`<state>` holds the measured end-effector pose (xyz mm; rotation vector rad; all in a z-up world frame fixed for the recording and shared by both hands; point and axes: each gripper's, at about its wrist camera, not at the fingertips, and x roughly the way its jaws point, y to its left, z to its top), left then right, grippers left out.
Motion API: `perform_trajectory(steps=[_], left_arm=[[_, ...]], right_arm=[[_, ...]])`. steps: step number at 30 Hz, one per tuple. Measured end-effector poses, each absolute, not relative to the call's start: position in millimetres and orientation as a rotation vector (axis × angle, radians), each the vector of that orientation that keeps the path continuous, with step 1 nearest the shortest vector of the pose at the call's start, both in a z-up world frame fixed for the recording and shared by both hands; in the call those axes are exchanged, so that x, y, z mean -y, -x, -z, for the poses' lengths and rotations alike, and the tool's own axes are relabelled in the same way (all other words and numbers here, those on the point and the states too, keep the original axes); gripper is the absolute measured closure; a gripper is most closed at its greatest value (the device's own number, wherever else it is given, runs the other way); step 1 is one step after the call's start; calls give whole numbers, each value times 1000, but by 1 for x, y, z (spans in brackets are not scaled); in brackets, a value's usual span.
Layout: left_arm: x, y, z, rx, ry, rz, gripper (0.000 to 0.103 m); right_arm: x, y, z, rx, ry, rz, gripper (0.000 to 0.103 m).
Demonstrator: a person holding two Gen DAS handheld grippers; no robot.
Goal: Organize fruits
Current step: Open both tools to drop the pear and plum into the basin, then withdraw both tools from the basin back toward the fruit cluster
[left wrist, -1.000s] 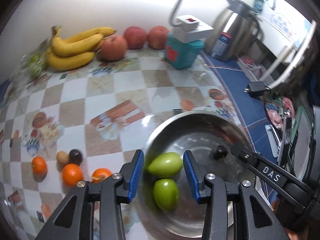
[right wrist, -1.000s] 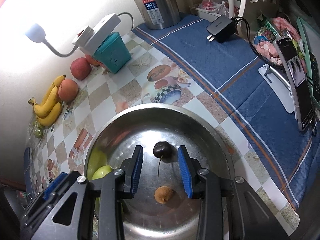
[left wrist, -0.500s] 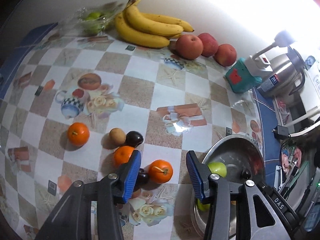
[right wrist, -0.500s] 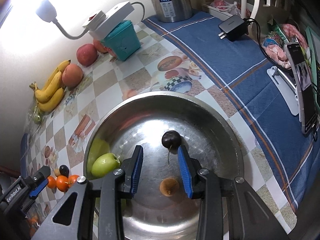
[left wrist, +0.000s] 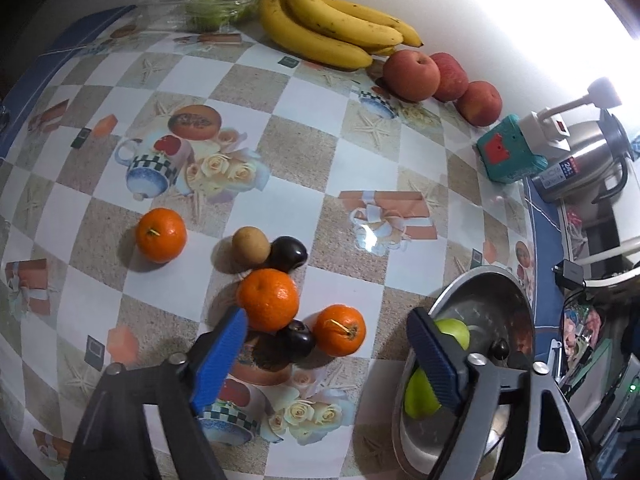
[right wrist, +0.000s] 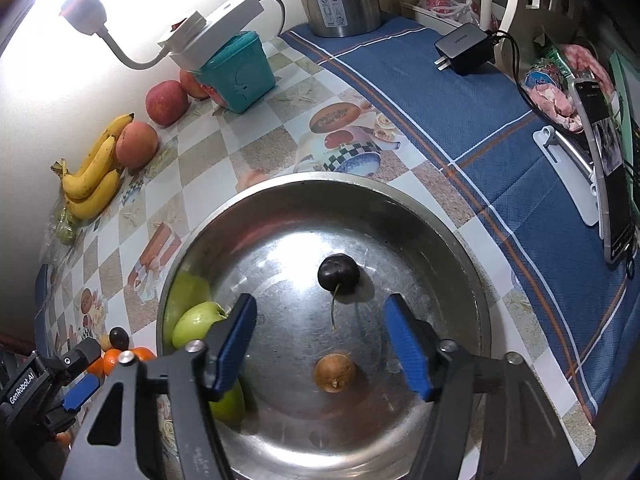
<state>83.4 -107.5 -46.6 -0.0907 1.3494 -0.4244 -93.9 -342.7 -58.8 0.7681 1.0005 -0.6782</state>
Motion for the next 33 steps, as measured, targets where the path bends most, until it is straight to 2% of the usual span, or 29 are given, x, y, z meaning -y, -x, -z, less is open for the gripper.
perform_trajectory(steps=[4,7,17,19,33], left_arm=[[99,-92,41,-1320,90,418,10],[85,-101,36,-1293,87,383,5],[42,-127,23,-1191,22,264,0],[36,-130,20,-1171,12,248,0],[18,-149,11,-1117,-38,261,0]], right_arm=[[341,92,60,-1004,-762,676,28],[338,89,61,-1006,-753,669,14],[333,84,65,-1011,-736,649,7],[331,83,65,-1012,-728,648,3],[300,57,36,-957,-700,525,2]])
